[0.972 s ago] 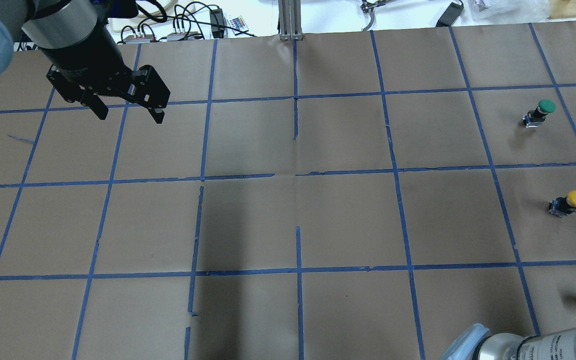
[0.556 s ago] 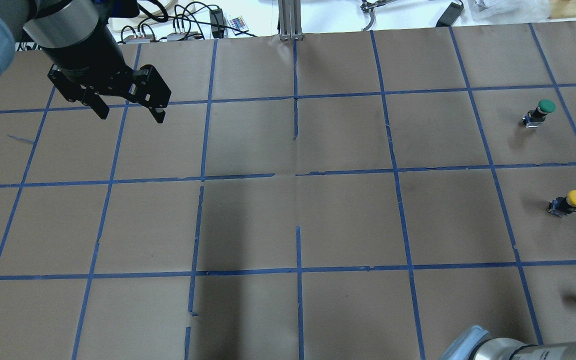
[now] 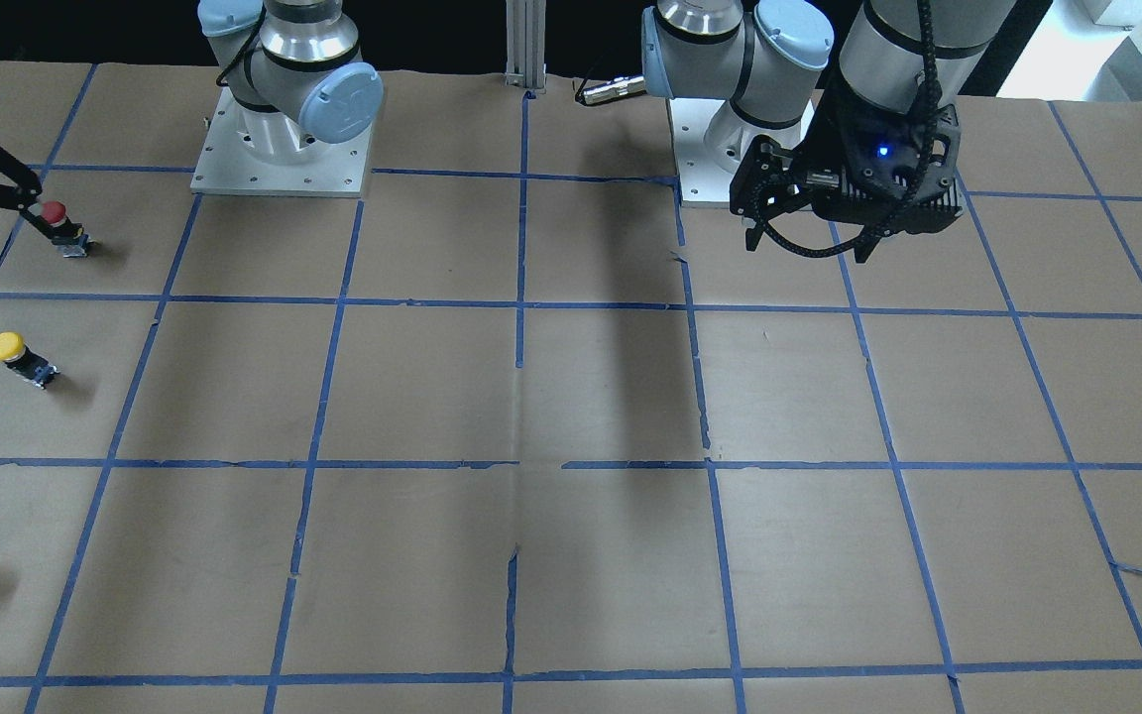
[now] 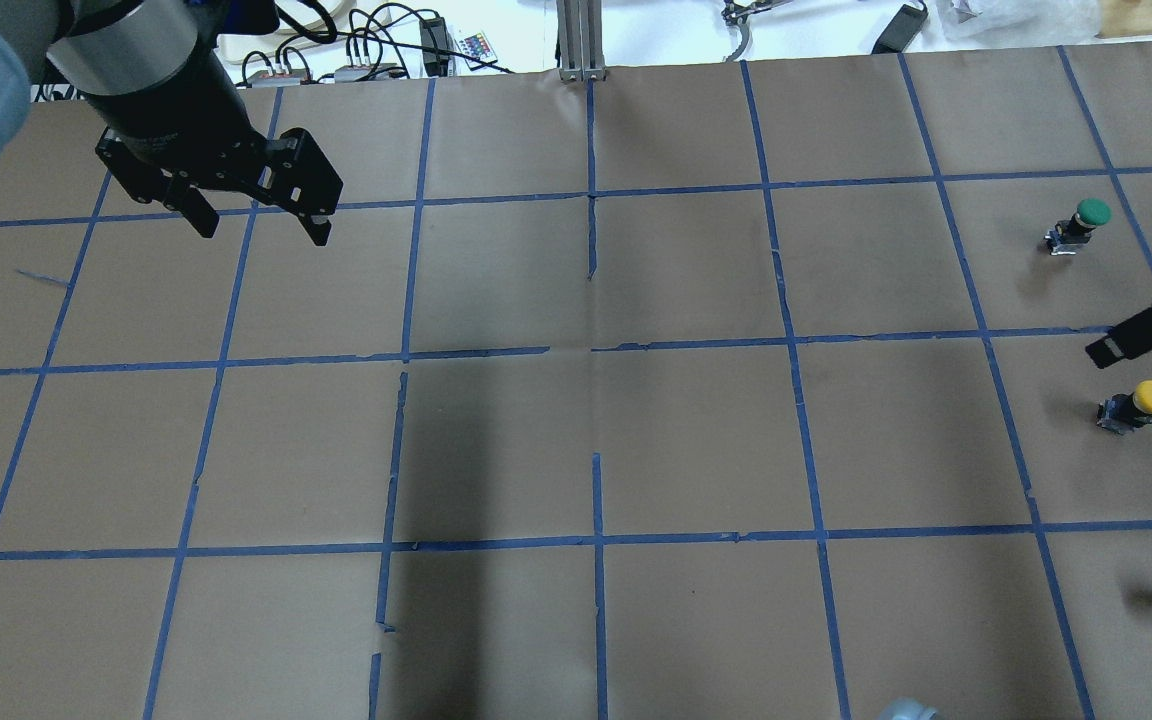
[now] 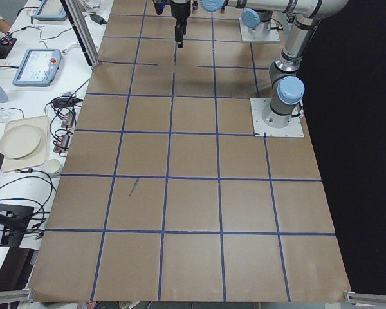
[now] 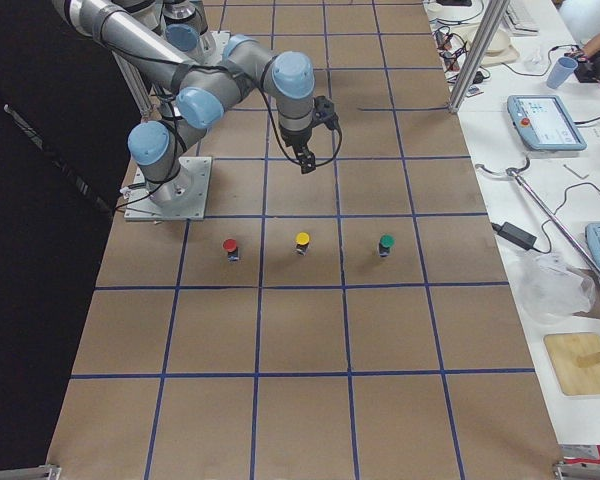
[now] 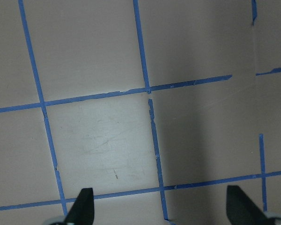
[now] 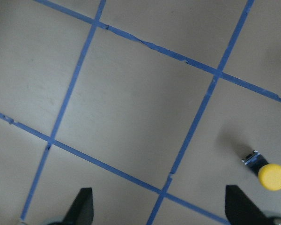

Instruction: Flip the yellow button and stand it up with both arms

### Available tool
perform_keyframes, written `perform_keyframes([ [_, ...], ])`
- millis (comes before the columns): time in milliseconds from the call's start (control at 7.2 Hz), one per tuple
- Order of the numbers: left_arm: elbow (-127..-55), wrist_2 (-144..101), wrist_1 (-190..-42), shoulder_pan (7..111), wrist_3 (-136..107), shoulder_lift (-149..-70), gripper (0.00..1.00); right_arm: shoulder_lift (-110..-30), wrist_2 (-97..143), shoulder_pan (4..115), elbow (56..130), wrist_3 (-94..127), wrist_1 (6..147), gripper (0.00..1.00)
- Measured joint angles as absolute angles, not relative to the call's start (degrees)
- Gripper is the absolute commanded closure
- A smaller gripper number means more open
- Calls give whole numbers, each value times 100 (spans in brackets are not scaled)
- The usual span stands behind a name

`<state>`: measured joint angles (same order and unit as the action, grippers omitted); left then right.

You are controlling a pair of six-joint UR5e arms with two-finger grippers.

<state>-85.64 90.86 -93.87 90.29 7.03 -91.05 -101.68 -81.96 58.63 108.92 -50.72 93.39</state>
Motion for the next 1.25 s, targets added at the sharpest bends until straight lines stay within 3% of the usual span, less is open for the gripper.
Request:
perform_keyframes([
  [556,-8558,9079,-9387,9033,703,-9097,1,-10456,-8328,7813,10488,-1078,8879,0],
  [1250,-8561,9084,-9387,9038,703,-9093,1,-9754,-8796,9096,9508,510,8705,0],
])
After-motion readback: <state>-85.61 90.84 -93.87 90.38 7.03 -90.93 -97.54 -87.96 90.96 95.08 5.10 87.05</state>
